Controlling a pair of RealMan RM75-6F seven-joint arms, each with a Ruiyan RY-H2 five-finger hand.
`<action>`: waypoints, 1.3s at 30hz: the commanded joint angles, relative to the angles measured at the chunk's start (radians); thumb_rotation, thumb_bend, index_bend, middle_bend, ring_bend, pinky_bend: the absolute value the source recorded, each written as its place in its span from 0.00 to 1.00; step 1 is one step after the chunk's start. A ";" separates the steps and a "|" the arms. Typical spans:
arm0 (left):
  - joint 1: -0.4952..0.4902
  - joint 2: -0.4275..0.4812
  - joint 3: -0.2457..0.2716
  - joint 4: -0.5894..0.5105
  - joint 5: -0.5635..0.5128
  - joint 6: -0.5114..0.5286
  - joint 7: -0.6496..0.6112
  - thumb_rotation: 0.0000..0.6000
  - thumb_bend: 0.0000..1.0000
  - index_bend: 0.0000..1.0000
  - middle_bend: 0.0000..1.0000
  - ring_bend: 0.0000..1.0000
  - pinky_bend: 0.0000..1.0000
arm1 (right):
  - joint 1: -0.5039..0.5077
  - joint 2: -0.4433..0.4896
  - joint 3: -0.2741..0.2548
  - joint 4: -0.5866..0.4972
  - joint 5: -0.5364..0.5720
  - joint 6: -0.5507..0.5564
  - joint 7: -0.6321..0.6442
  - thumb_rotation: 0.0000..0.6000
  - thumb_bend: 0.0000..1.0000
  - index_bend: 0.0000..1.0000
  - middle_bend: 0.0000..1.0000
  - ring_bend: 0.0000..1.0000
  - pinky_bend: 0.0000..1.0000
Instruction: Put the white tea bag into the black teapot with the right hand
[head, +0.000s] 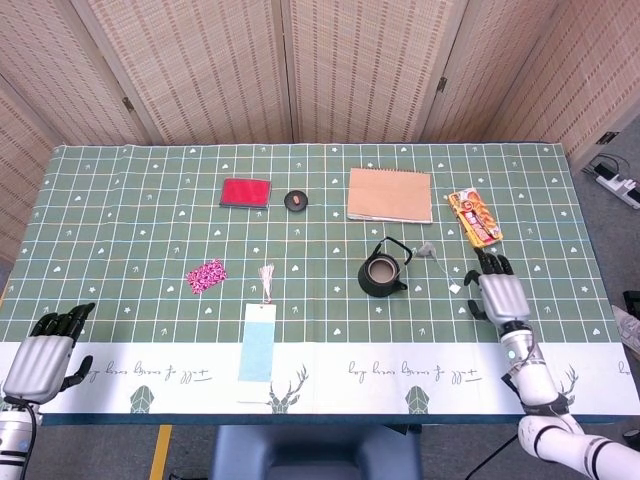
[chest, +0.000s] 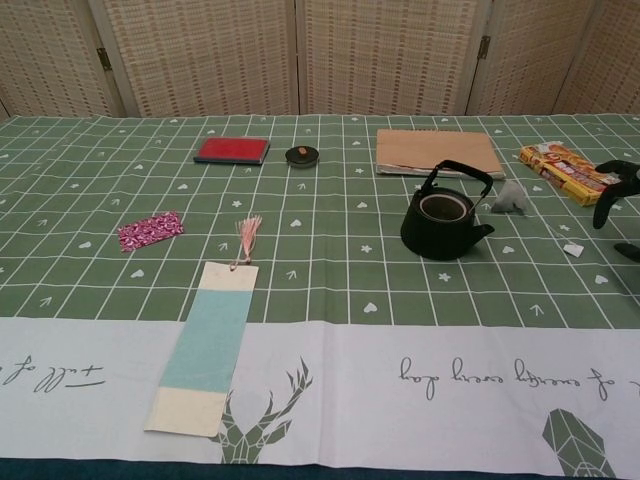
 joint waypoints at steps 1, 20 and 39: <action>0.000 0.000 0.000 0.000 0.002 0.001 0.000 1.00 0.38 0.00 0.09 0.16 0.14 | 0.021 -0.020 0.005 0.012 0.032 -0.015 -0.031 1.00 0.42 0.38 0.00 0.00 0.00; 0.001 0.005 0.002 0.001 0.007 -0.003 -0.008 1.00 0.38 0.00 0.09 0.16 0.14 | 0.069 -0.075 -0.007 0.084 0.110 -0.028 -0.075 1.00 0.42 0.34 0.00 0.00 0.00; -0.003 0.006 0.002 0.005 0.008 -0.012 -0.017 1.00 0.38 0.00 0.09 0.16 0.14 | 0.088 -0.166 -0.016 0.201 0.093 -0.011 -0.057 1.00 0.42 0.36 0.00 0.00 0.00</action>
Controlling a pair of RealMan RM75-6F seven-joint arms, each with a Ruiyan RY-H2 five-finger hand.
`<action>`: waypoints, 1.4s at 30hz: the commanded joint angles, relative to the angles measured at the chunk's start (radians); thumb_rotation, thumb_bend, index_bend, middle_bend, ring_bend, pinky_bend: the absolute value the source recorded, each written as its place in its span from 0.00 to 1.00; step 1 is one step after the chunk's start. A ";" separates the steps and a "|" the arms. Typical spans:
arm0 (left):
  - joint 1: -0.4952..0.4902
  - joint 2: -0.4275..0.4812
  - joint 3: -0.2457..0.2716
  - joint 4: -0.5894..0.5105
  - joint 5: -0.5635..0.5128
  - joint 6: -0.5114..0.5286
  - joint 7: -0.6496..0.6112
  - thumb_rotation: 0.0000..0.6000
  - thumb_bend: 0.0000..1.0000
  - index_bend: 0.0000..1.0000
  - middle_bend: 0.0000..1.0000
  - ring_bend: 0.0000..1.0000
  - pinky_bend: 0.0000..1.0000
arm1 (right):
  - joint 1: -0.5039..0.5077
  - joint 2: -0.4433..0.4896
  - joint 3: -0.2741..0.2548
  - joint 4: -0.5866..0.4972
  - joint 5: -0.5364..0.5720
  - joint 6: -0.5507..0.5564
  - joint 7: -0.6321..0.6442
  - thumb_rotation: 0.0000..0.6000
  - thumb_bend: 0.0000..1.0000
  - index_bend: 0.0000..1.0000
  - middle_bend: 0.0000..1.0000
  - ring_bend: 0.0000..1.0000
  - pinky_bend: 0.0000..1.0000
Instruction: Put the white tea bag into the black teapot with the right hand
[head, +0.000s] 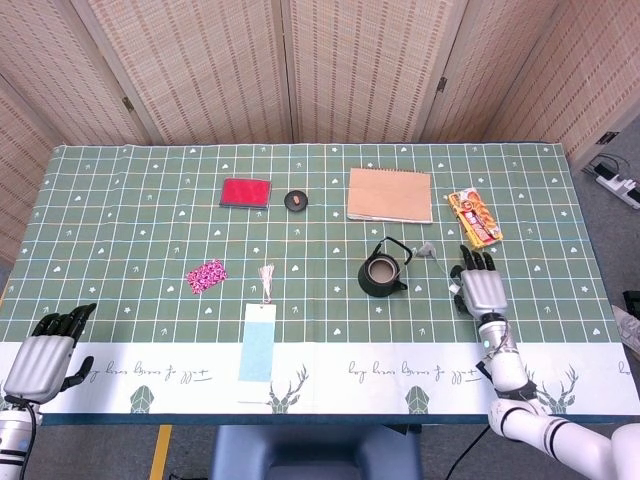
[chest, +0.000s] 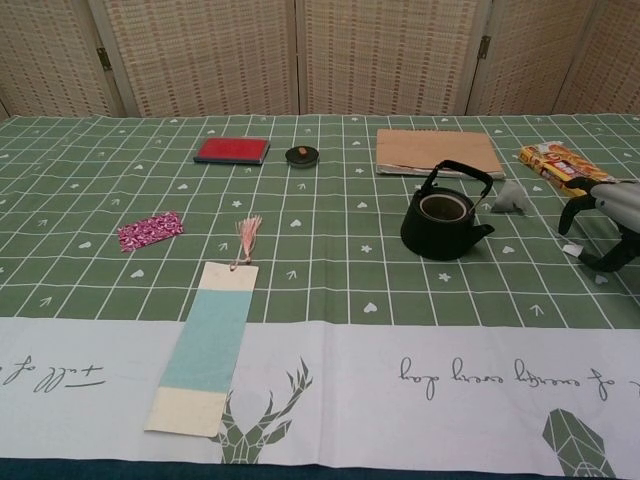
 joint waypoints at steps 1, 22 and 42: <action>0.000 -0.001 0.000 0.000 -0.001 -0.001 0.002 1.00 0.38 0.00 0.09 0.16 0.14 | 0.000 -0.001 -0.001 0.002 -0.001 0.001 0.000 1.00 0.42 0.36 0.00 0.00 0.00; -0.001 0.001 0.000 0.001 -0.002 -0.004 -0.001 1.00 0.38 0.00 0.09 0.16 0.14 | 0.009 -0.034 0.004 0.041 0.002 0.000 -0.013 1.00 0.42 0.43 0.00 0.00 0.00; -0.001 0.001 0.002 0.003 0.007 -0.002 -0.005 1.00 0.38 0.00 0.09 0.15 0.14 | 0.011 -0.051 0.007 0.066 0.001 -0.002 -0.016 1.00 0.42 0.52 0.00 0.00 0.00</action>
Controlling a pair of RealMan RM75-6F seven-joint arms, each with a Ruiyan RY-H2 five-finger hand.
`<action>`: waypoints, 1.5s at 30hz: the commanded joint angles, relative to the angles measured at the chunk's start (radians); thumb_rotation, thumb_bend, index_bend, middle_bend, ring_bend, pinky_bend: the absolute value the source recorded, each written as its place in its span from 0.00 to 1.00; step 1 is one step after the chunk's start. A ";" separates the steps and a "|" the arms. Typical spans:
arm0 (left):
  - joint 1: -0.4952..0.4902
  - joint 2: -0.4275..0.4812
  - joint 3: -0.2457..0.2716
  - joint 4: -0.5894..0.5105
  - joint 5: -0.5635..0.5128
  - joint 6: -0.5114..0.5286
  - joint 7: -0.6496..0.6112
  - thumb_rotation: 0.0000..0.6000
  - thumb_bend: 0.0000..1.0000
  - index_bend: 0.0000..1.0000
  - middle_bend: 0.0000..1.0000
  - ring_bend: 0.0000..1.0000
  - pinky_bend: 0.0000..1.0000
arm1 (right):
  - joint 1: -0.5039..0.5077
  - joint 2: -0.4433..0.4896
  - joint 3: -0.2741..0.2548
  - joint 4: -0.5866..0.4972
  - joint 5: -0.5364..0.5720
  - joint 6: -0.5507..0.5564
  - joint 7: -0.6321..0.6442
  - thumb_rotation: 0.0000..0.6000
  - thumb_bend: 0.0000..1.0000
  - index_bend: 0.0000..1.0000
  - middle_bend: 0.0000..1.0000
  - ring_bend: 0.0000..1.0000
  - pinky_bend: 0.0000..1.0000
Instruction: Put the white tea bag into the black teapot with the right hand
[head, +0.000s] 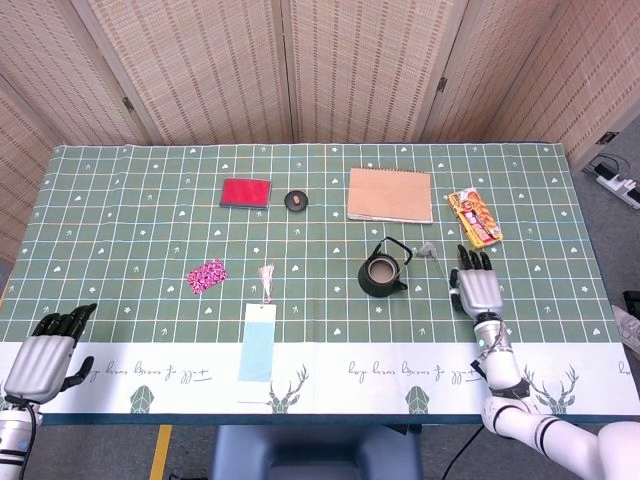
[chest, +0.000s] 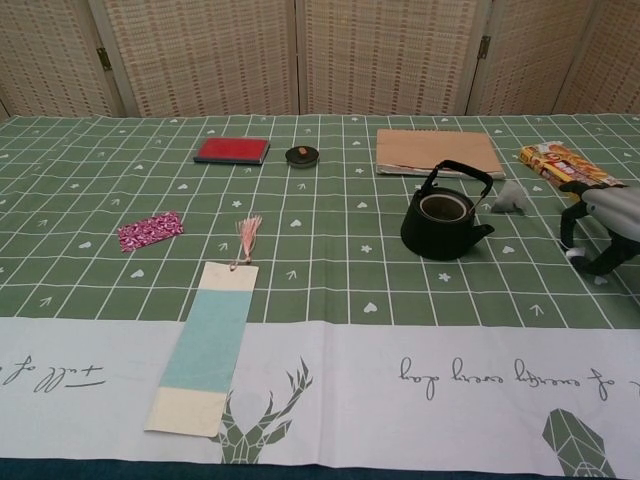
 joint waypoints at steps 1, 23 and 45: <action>0.000 -0.001 0.000 0.001 0.001 0.001 0.000 1.00 0.38 0.00 0.09 0.15 0.14 | -0.001 -0.001 0.001 0.000 -0.001 0.003 0.001 1.00 0.42 0.52 0.00 0.00 0.00; -0.001 -0.002 0.002 0.007 0.012 0.003 -0.010 1.00 0.38 0.00 0.09 0.15 0.14 | -0.005 0.001 0.004 0.003 -0.003 0.007 -0.002 1.00 0.42 0.59 0.01 0.00 0.00; 0.000 -0.003 0.003 0.011 0.021 0.007 -0.018 1.00 0.38 0.00 0.09 0.15 0.14 | -0.026 0.085 0.020 -0.145 -0.033 0.085 -0.010 1.00 0.42 0.63 0.02 0.00 0.00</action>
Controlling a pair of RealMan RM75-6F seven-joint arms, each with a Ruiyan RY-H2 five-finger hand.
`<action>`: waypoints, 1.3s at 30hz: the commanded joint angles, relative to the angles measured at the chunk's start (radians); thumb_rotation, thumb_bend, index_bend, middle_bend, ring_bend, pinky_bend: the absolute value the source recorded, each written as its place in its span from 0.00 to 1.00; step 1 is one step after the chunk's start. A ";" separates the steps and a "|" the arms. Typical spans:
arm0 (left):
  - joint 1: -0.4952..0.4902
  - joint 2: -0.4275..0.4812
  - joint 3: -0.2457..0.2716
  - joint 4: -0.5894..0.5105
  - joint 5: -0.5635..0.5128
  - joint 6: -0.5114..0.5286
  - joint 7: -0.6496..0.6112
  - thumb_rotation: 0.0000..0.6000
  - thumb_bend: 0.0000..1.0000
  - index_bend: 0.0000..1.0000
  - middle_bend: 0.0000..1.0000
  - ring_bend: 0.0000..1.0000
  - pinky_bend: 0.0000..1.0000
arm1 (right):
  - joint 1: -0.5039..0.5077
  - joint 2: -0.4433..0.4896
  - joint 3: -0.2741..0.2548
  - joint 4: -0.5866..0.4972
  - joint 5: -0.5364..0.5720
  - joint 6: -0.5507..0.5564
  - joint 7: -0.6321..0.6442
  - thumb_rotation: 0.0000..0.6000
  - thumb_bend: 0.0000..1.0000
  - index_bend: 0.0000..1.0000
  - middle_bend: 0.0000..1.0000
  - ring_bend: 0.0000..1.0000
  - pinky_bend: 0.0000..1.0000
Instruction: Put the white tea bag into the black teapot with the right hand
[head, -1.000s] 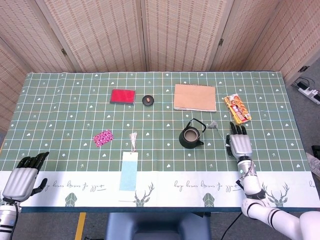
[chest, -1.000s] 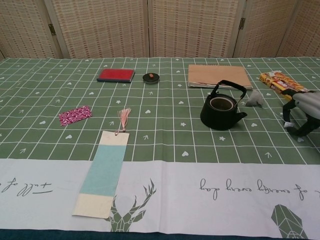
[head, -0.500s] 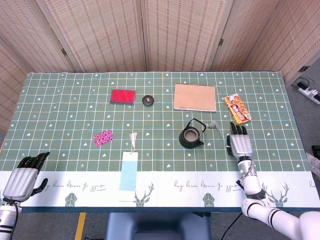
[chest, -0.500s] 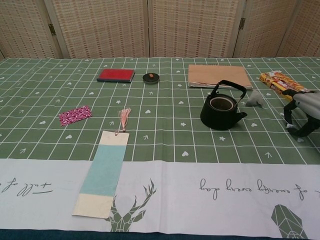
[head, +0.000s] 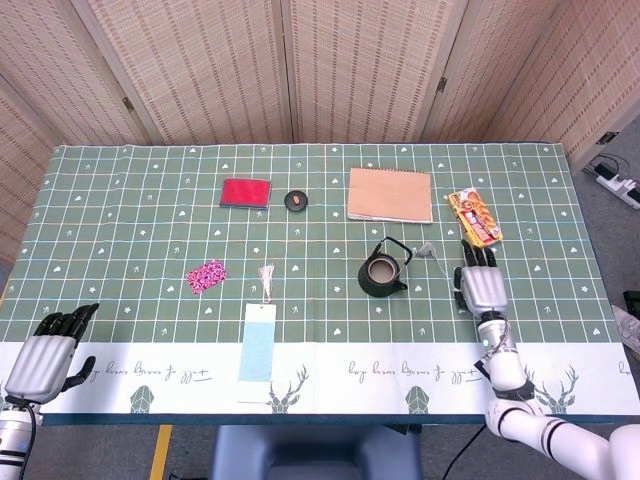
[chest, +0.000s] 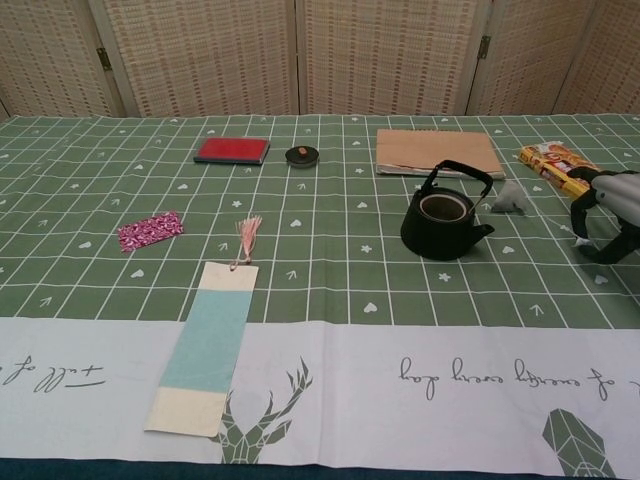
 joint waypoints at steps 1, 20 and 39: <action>-0.001 -0.001 0.000 0.000 -0.001 -0.001 0.002 1.00 0.38 0.00 0.09 0.15 0.14 | -0.010 0.053 0.012 -0.094 -0.019 0.046 -0.008 1.00 0.42 0.63 0.02 0.00 0.00; -0.009 0.012 -0.010 0.004 -0.025 -0.025 -0.035 1.00 0.38 0.00 0.09 0.15 0.14 | -0.002 0.286 0.106 -0.683 0.027 0.317 -0.341 1.00 0.42 0.64 0.04 0.00 0.00; -0.016 0.062 -0.016 0.021 -0.012 -0.039 -0.180 1.00 0.38 0.00 0.09 0.15 0.14 | 0.130 0.247 0.165 -0.796 0.175 0.400 -0.546 1.00 0.42 0.64 0.04 0.00 0.00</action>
